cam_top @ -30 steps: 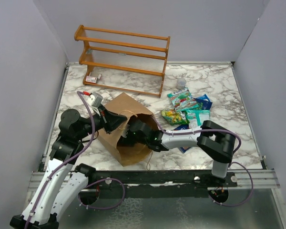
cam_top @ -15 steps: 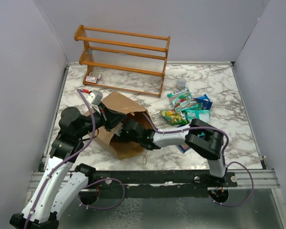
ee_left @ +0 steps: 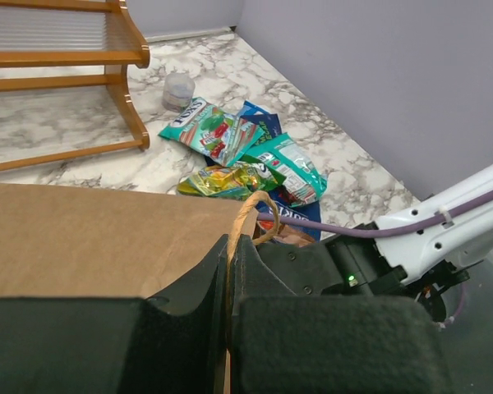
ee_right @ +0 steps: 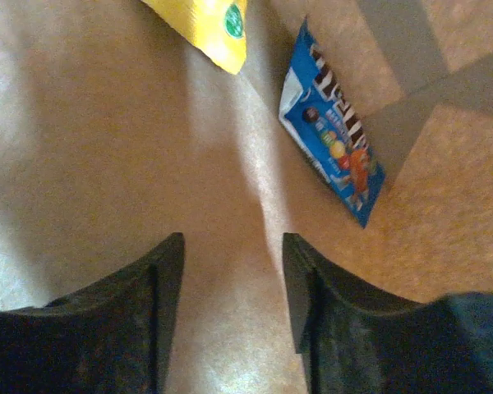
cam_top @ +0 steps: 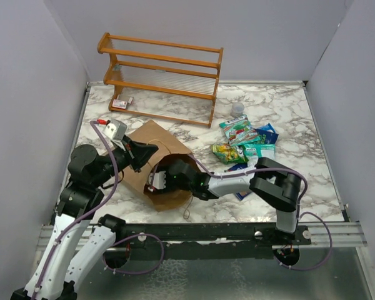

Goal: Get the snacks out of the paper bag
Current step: Take out the snack from the paper bag.

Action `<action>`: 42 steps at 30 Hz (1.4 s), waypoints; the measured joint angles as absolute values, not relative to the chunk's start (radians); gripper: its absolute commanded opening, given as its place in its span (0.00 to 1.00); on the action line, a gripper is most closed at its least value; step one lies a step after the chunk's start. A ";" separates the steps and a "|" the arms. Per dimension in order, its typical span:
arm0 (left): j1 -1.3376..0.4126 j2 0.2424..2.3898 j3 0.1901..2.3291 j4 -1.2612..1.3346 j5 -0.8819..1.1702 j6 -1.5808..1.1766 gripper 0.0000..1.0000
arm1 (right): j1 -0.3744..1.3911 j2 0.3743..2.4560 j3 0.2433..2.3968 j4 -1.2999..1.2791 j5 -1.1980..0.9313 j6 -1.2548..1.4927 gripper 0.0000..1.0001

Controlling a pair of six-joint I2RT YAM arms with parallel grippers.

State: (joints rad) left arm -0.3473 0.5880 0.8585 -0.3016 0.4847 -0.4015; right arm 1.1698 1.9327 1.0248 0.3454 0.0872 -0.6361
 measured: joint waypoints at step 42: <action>-0.347 0.572 0.794 -0.172 0.670 -0.484 0.00 | 1.176 2.395 1.592 0.415 0.161 -0.985 0.65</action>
